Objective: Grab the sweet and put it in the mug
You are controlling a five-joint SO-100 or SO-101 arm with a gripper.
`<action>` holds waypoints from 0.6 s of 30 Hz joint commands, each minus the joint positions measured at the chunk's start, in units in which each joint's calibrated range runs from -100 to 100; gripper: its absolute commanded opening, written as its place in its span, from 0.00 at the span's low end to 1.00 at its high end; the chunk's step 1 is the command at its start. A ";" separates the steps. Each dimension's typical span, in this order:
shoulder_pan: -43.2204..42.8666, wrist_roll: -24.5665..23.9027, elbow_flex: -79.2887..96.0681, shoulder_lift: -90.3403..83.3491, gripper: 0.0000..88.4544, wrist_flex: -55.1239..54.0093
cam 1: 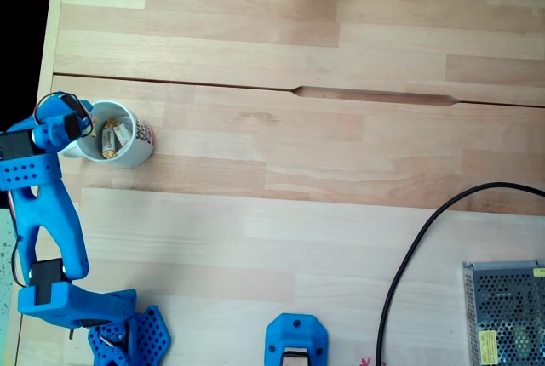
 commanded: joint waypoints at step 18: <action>-0.47 0.49 -0.99 -4.46 0.08 -0.49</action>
